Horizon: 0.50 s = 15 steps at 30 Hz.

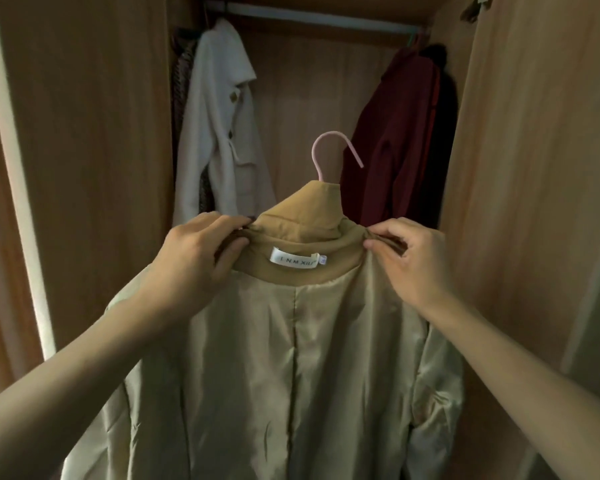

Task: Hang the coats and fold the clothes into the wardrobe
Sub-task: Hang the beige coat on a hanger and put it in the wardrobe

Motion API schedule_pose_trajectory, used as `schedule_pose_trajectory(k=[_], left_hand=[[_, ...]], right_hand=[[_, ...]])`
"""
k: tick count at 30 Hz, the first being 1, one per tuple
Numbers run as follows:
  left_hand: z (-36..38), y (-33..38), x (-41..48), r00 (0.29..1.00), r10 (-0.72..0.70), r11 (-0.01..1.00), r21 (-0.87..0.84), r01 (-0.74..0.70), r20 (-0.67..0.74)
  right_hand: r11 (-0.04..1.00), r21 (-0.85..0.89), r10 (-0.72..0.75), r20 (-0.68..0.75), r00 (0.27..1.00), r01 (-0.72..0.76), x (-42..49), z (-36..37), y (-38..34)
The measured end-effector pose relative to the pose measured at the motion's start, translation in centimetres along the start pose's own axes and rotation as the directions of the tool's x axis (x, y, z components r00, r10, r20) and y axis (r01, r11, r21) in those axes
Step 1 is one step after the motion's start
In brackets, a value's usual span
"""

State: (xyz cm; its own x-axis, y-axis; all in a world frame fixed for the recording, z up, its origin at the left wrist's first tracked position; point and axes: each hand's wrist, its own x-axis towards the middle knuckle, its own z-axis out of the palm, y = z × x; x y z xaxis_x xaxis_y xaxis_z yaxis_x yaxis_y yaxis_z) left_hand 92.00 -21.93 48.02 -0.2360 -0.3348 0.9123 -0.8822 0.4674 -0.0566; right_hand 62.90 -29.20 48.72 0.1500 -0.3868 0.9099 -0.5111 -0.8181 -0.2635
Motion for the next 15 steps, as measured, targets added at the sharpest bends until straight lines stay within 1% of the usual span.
schedule_pose_trajectory(k=[3,6,10,15], left_hand=[[0.7,-1.5,0.8,0.999,-0.006,1.0,-0.011,0.007,0.039],[2.4,-2.3,1.8,1.0,0.01,1.0,0.016,-0.009,-0.015],[5.0,-2.8,4.4,0.998,0.028,0.998,0.062,-0.025,-0.051],[8.3,-3.8,9.9,0.998,0.049,0.982,0.182,-0.042,-0.033]], right_hand=[[1.0,0.024,-0.009,-0.003,1.0,0.009,1.1,1.4,2.1],[0.997,0.066,-0.026,-0.016,1.0,0.027,2.2,2.8,4.5],[0.993,0.1,-0.053,-0.081,0.995,0.061,4.2,4.4,8.1],[0.991,0.116,-0.049,-0.161,0.986,0.068,8.7,5.9,12.8]])
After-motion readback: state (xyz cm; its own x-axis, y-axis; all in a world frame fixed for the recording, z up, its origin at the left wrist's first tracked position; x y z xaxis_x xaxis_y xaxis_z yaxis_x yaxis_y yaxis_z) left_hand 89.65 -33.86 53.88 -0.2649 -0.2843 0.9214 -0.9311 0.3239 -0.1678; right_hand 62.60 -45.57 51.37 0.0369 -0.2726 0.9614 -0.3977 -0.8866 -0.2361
